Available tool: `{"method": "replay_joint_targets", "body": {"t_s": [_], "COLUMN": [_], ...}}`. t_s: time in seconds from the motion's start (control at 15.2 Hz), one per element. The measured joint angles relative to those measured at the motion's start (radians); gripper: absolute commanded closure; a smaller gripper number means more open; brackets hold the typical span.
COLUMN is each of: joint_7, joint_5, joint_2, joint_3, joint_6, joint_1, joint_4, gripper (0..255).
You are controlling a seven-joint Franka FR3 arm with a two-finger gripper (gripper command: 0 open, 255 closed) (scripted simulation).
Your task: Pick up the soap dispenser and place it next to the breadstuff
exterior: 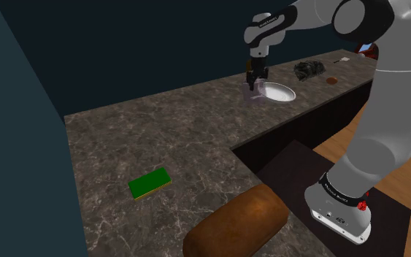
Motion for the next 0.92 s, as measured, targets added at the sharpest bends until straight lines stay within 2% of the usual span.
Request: {"method": "replay_joint_targets", "body": {"t_s": [0.92], "joint_7": [0.0], "joint_5": [-0.011], "joint_2": [-0.064], "joint_3": [-0.004], "joint_6": [-0.163], "joint_1": [0.004], "joint_4": [0.1], "gripper": [255]}}
